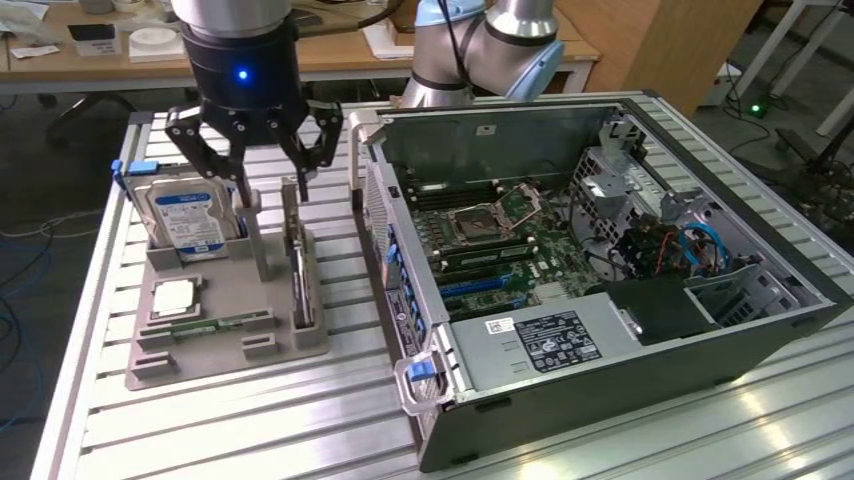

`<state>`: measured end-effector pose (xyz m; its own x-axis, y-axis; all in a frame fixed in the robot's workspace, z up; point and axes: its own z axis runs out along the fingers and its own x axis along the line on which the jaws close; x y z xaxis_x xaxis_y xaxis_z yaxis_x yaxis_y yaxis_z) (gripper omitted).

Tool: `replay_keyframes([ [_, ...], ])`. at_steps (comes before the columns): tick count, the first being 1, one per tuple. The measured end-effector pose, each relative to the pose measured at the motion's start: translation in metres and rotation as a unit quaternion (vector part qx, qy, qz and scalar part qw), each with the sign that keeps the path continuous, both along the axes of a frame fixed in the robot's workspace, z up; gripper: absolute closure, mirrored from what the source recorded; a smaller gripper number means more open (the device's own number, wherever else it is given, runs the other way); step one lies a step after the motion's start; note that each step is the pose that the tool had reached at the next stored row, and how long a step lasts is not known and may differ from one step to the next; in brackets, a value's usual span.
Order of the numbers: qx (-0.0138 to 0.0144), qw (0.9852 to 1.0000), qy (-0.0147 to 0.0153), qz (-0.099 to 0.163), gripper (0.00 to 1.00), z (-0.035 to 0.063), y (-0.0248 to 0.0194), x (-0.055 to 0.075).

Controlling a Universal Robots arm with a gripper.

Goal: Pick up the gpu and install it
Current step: 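Pick up the gpu and move the gpu toward the slot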

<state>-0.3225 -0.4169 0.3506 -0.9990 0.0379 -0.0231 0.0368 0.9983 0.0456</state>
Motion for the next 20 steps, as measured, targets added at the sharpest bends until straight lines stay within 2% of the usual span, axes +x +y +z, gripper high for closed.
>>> replay_keyframes([
  [14, 0.0001, 1.0, 0.0003, 0.001, 0.41, -0.023, 0.0, 0.0],
  [20, 0.0001, 1.0, 0.0036, 0.001, 0.41, -0.0322, -0.0007, 0.0],
])
